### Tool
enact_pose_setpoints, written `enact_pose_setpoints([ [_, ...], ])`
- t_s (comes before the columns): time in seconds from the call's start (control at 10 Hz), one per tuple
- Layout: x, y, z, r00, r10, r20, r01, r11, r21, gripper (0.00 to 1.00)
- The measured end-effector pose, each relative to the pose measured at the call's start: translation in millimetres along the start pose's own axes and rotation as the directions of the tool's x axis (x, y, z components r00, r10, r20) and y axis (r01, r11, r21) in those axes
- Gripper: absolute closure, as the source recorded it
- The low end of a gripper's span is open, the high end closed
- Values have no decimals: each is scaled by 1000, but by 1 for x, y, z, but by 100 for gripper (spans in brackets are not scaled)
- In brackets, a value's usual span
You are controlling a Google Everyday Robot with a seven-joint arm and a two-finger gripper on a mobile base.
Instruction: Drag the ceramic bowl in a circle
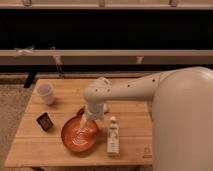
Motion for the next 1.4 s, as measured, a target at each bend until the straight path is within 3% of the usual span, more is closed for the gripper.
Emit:
enact_pose_setpoints([
  [0.4, -3, -23, 15, 999, 36, -18, -35, 998, 45, 26],
  [0.5, -4, -30, 21, 998, 50, -31, -49, 998, 50, 31],
  [0.9, -5, -35, 27, 996, 68, -56, -66, 997, 49, 71],
  [1.0, -8, -50, 20, 992, 113, -48, -109, 991, 74, 92],
  [1.1, -11, -56, 16, 990, 134, -44, -129, 987, 90, 99],
  [1.4, -24, -79, 4, 977, 212, -33, -206, 968, 142, 100],
])
